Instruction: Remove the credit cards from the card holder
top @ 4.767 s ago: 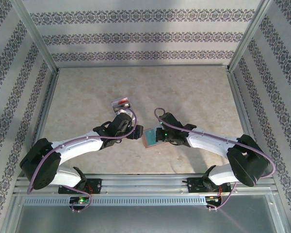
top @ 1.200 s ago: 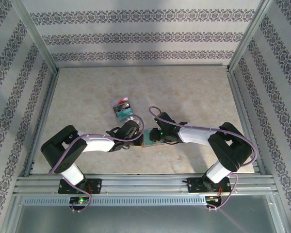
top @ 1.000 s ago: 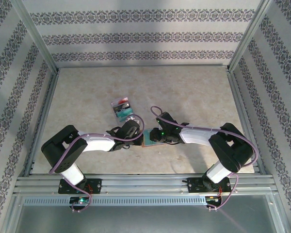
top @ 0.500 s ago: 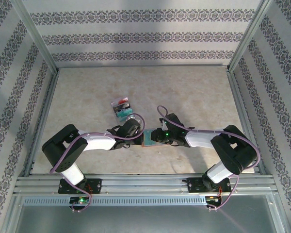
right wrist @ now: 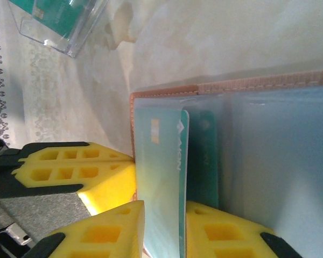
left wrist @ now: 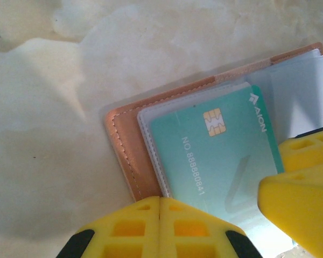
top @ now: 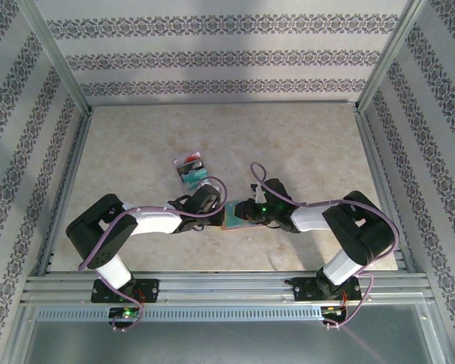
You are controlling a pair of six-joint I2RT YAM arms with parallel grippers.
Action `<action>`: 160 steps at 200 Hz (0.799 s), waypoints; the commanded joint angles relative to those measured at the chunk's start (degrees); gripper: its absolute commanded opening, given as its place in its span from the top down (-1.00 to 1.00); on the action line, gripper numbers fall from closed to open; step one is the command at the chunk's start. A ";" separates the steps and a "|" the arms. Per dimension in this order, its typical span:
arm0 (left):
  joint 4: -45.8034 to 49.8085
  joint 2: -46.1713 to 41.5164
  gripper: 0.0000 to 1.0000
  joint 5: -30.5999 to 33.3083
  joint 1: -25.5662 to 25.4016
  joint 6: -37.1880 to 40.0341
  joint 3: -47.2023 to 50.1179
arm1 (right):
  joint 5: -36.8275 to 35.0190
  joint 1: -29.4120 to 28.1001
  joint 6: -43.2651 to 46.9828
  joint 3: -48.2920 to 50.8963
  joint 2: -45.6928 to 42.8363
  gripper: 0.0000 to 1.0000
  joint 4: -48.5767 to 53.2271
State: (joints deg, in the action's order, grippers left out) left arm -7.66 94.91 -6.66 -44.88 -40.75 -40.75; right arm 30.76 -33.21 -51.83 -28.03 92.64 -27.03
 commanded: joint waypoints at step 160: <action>8.05 2.29 0.95 3.35 0.32 1.83 -2.17 | 9.66 5.97 -7.21 6.58 2.15 0.63 -23.09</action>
State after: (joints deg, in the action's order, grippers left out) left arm -4.27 95.22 -5.52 -44.88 -40.34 -42.59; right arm 38.70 -28.21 -58.41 -22.44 93.89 -45.25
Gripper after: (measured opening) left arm 0.064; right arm 0.182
